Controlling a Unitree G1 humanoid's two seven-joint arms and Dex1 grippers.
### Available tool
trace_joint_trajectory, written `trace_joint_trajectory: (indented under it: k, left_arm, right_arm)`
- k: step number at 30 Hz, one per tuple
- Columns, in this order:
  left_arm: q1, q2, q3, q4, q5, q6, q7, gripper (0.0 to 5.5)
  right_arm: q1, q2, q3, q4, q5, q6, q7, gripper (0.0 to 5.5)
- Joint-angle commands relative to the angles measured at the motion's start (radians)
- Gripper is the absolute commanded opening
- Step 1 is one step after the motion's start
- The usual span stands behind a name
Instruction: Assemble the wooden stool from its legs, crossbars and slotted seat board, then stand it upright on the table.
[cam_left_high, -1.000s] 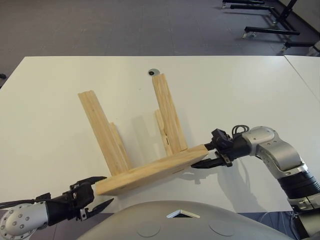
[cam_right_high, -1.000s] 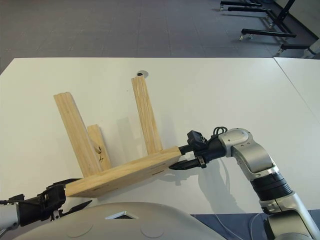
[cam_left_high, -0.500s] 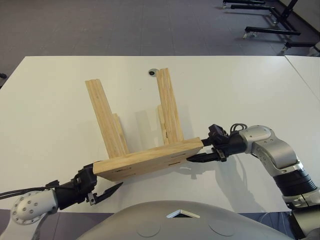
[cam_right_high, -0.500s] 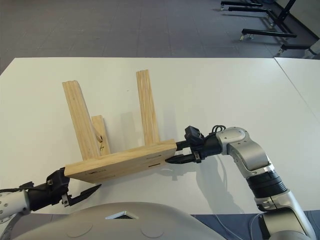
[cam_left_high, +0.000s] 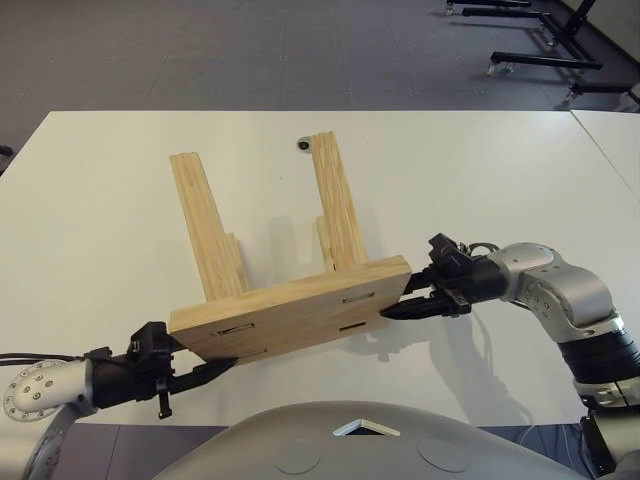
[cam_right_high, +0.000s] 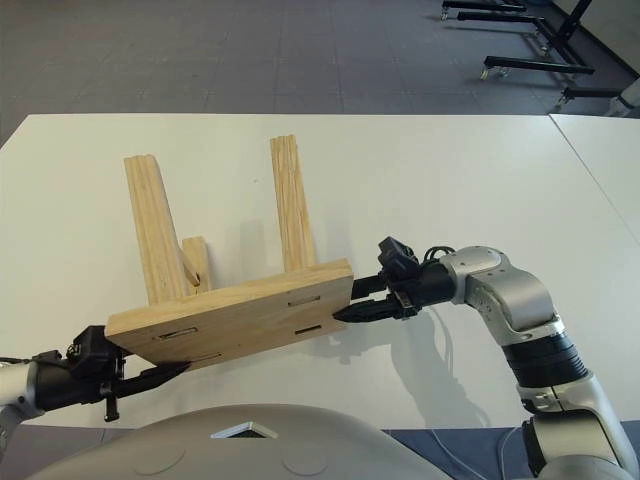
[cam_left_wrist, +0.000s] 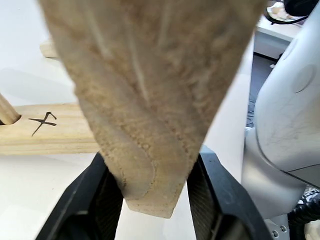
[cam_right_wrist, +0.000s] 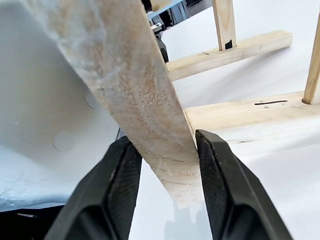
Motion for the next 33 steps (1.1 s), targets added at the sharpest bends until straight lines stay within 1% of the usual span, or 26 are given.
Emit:
trace_joint_trajectory:
  k: [1, 4, 6, 7, 8, 9, 11, 12, 13, 17, 21, 23, 25, 27, 29, 32, 33]
  left_arm:
    - [0.045, 0.089, 0.112, -0.017, -0.137, 0.107, -0.114, 1.54]
    - [0.002, 0.105, 0.182, 0.011, -0.269, 0.193, -0.161, 1.45]
    - [-0.093, 0.115, 0.201, 0.05, -0.334, 0.274, -0.115, 1.45]
    - [-0.142, 0.117, 0.201, 0.066, -0.359, 0.314, -0.083, 1.45]
    - [-0.179, 0.121, 0.203, 0.075, -0.394, 0.362, -0.054, 1.45]
    - [-0.203, 0.127, 0.206, 0.079, -0.444, 0.417, -0.041, 1.45]
    - [-0.233, 0.144, 0.209, 0.083, -0.527, 0.512, -0.044, 1.45]
    - [-0.25, 0.158, 0.212, 0.094, -0.574, 0.559, -0.046, 1.45]
    - [-0.263, 0.171, 0.217, 0.106, -0.613, 0.598, -0.05, 1.45]
    - [-0.297, 0.219, 0.234, 0.166, -0.712, 0.728, -0.065, 1.45]
    - [-0.346, 0.253, 0.253, 0.221, -0.796, 0.865, -0.055, 1.45]
    - [-0.344, 0.254, 0.259, 0.229, -0.81, 0.907, -0.049, 1.45]
    - [-0.358, 0.243, 0.253, 0.246, -0.83, 0.943, -0.032, 1.45]
    - [-0.372, 0.233, 0.247, 0.254, -0.828, 0.962, -0.024, 1.45]
    - [-0.377, 0.222, 0.252, 0.255, -0.831, 0.973, -0.018, 1.45]
    - [-0.389, 0.206, 0.266, 0.261, -0.824, 0.973, -0.009, 1.45]
    - [-0.391, 0.205, 0.266, 0.265, -0.812, 0.97, -0.009, 1.45]
  right_arm:
    - [0.048, -0.03, -0.074, -0.16, 0.12, 0.188, -0.145, 1.6]
    - [0.01, -0.023, -0.17, -0.258, 0.302, 0.455, -0.361, 1.6]
    - [-0.032, -0.02, -0.245, -0.259, 0.524, 0.616, -0.506, 1.6]
    - [-0.061, -0.027, -0.261, -0.229, 0.625, 0.682, -0.565, 1.61]
    - [-0.095, -0.049, -0.251, -0.164, 0.747, 0.736, -0.64, 1.61]
    - [-0.118, -0.091, -0.217, -0.099, 0.883, 0.755, -0.725, 1.61]
    - [-0.125, -0.226, -0.119, -0.021, 1.185, 0.713, -0.851, 1.61]
    - [-0.126, -0.277, -0.085, -0.001, 1.267, 0.704, -0.851, 1.61]
    - [-0.13, -0.31, -0.064, 0.012, 1.304, 0.706, -0.836, 1.61]
    - [-0.167, -0.418, 0.013, 0.031, 1.314, 0.743, -0.7, 1.6]
    - [-0.17, -0.625, 0.104, 0.066, 1.315, 0.778, -0.47, 1.6]
    - [-0.193, -0.682, 0.164, 0.081, 1.315, 0.788, -0.389, 1.6]
    - [-0.256, -0.713, 0.242, 0.113, 1.314, 0.82, -0.319, 1.6]
    - [-0.298, -0.736, 0.302, 0.116, 1.314, 0.83, -0.276, 1.6]
    - [-0.323, -0.722, 0.352, 0.122, 1.315, 0.819, -0.28, 1.59]
    - [-0.31, -0.643, 0.375, 0.158, 1.315, 0.756, -0.401, 1.43]
    - [-0.267, -0.595, 0.334, 0.155, 1.315, 0.706, -0.484, 1.43]
